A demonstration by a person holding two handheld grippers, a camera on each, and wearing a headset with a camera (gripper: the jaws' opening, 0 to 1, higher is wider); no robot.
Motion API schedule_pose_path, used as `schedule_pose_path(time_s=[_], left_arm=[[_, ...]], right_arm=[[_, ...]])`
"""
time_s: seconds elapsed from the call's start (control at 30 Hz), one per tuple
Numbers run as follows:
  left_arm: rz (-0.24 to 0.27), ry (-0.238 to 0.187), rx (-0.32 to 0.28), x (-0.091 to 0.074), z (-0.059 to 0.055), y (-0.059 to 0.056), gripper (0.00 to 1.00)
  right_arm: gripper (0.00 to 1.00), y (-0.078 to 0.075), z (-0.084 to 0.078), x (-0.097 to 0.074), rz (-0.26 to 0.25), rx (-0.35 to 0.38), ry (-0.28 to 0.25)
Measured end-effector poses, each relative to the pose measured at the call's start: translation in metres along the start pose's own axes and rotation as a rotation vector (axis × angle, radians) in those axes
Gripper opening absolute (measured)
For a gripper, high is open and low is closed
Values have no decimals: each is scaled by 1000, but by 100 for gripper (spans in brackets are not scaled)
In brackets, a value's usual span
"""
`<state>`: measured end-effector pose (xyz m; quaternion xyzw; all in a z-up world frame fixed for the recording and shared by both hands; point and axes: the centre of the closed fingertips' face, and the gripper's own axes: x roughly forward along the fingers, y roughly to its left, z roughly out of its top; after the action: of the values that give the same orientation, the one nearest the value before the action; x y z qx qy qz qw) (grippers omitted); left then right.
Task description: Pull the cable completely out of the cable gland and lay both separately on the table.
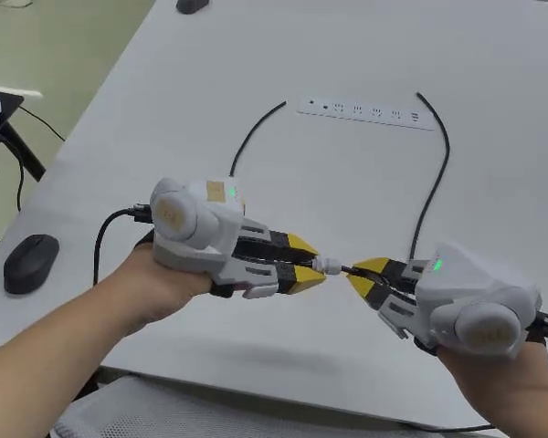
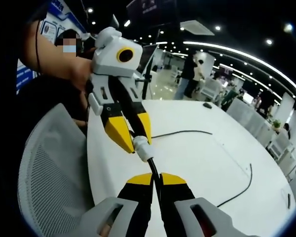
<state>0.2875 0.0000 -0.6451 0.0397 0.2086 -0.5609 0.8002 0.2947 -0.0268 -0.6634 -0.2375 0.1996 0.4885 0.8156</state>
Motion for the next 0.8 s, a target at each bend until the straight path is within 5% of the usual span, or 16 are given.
schedule_pose_path(time_s=[0.37,0.8], left_arm=[[13,-8,-18,-2,1,2,15],[19,-24,-45,-2,2,-2,15]], right_arm=[[0,-11,-16,-5,-30,110,0],[0,-34,-59,-11,-136,303,63]])
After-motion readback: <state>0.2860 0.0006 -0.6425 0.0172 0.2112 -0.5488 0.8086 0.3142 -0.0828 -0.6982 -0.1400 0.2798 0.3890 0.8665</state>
